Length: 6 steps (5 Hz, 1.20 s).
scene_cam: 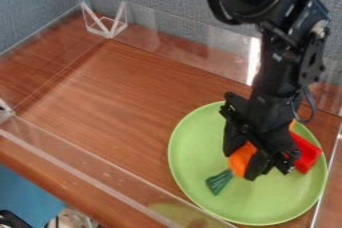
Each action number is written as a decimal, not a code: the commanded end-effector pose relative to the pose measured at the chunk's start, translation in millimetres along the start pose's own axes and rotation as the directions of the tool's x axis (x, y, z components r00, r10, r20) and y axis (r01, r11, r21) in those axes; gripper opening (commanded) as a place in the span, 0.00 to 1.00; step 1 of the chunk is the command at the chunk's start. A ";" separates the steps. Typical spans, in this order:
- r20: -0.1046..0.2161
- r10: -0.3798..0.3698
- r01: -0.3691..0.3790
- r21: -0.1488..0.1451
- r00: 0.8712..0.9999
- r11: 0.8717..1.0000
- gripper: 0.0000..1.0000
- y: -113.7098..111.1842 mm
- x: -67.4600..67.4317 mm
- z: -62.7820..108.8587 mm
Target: Put the carrot on the green plate
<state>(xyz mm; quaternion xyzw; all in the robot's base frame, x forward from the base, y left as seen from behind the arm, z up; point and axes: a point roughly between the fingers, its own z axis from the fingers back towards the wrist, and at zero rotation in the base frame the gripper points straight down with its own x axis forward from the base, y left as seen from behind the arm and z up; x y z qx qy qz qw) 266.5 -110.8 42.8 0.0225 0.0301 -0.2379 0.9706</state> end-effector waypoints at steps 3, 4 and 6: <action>0.062 -0.050 0.048 0.031 0.997 0.998 0.00 -19.5 -6.6 17.3; 0.075 0.030 -0.033 0.041 0.997 0.999 0.00 -20.2 -1.9 17.0; 0.074 0.121 -0.124 0.034 0.990 0.992 1.00 -21.2 9.4 14.6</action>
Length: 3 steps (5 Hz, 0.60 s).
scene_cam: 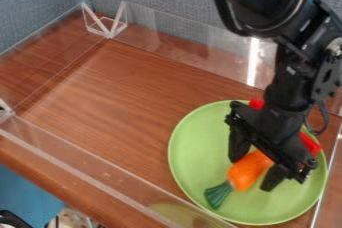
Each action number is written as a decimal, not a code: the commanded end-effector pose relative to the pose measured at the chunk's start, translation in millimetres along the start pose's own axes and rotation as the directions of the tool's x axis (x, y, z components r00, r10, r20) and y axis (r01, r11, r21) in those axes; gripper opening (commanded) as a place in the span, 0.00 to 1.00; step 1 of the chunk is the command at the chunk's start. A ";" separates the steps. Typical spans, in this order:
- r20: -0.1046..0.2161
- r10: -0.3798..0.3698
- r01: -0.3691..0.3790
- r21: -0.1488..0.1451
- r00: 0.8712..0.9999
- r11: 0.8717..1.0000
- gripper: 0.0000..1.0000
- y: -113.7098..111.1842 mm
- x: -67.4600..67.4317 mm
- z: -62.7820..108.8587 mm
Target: Put the carrot on the green plate
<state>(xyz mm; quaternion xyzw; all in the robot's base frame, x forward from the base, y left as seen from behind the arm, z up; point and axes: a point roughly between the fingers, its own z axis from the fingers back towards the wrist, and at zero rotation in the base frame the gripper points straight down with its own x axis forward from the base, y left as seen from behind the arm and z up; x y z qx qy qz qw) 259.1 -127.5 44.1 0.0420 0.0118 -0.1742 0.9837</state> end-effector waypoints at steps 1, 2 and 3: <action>0.041 0.000 0.000 -0.006 0.999 1.000 1.00 -12.7 11.6 18.0; 0.058 -0.021 0.021 0.011 0.998 1.000 1.00 -12.2 11.8 35.8; 0.076 -0.042 0.040 0.022 0.996 0.999 1.00 -9.3 10.8 53.2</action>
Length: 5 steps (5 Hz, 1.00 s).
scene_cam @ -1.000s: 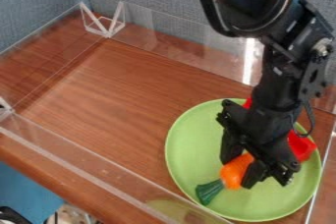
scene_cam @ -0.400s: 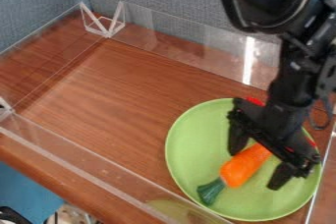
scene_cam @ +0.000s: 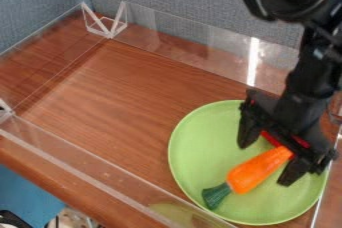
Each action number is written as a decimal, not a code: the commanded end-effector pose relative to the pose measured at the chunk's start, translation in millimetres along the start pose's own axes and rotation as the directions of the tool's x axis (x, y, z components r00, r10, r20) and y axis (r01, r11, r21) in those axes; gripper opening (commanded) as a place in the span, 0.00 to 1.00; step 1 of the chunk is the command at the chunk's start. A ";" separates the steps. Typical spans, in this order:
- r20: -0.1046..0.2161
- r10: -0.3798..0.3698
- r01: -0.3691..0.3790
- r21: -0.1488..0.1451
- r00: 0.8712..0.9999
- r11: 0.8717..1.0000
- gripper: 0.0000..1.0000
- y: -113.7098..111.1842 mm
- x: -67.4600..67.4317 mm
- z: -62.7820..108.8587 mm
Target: Put the carrot on the green plate
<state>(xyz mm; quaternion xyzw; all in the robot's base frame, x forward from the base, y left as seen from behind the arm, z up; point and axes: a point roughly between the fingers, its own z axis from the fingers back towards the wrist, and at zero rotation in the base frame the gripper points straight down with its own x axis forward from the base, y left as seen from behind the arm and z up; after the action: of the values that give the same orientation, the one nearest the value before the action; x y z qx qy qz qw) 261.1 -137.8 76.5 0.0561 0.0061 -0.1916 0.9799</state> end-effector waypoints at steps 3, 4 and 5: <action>0.123 0.016 -0.019 0.027 0.992 0.999 1.00 -3.8 -21.2 64.6; 0.155 -0.011 0.005 0.037 0.988 0.999 1.00 7.5 -42.1 76.8; 0.168 -0.026 0.020 0.039 0.985 0.999 1.00 13.8 -54.6 84.3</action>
<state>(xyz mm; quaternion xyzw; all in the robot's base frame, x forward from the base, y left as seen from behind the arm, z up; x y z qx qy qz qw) 212.4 -116.9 155.9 0.0619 -0.0657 -0.2143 0.9726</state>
